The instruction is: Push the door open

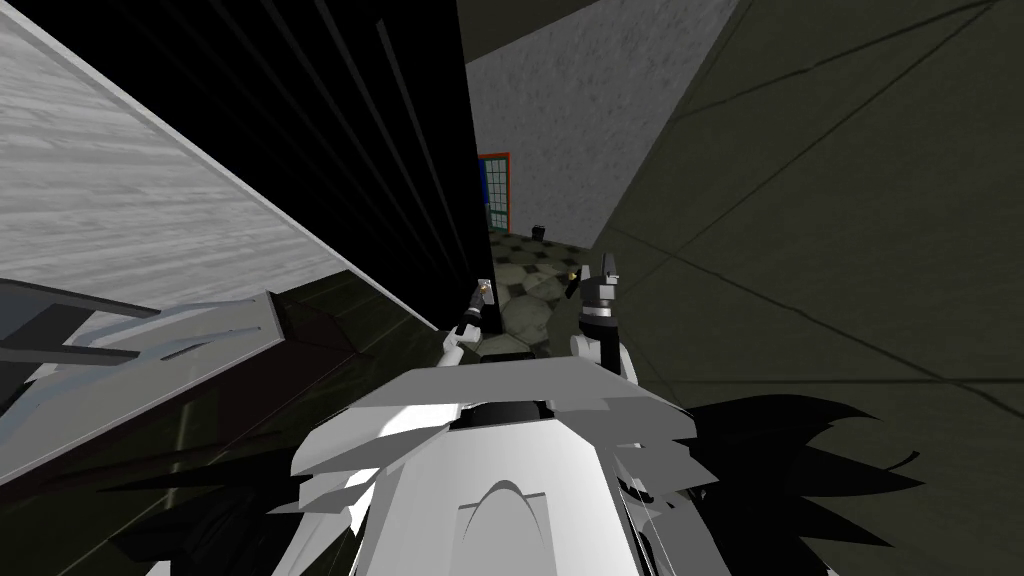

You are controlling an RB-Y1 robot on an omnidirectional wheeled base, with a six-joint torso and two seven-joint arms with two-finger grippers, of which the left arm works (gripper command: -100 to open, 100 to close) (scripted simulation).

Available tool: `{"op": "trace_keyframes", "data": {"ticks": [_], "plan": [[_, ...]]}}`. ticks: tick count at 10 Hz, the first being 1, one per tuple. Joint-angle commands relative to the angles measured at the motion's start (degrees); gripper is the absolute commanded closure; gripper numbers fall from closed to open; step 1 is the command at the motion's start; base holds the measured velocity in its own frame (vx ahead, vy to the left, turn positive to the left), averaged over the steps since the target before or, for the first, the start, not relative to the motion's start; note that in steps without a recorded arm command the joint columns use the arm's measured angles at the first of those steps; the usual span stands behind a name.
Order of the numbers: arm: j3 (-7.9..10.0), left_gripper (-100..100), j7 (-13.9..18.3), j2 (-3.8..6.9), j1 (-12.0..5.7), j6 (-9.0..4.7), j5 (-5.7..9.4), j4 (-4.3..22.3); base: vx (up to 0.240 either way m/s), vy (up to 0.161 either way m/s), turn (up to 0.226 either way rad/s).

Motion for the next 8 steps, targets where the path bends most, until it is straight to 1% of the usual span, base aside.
{"op": "trace_keyframes", "data": {"ticks": [1, 2, 3, 8], "plan": [[0.25, -100, 0.0, -0.45, -0.18, -0.33, -0.04, 0.4, 0.195, -0.04, -0.018], [0.16, -100, 0.0, -0.27, -0.14, -0.22, -0.02, 0.3, 0.083, -0.02, 0.001], [0.16, 100, 0.0, -0.27, -0.14, -0.22, -0.02, 0.3, -0.01, 0.003, 0.003], [0.16, 100, 0.0, -0.27, -0.14, -0.22, -0.02, 0.3, -0.017, 0.004, -0.001]]}}
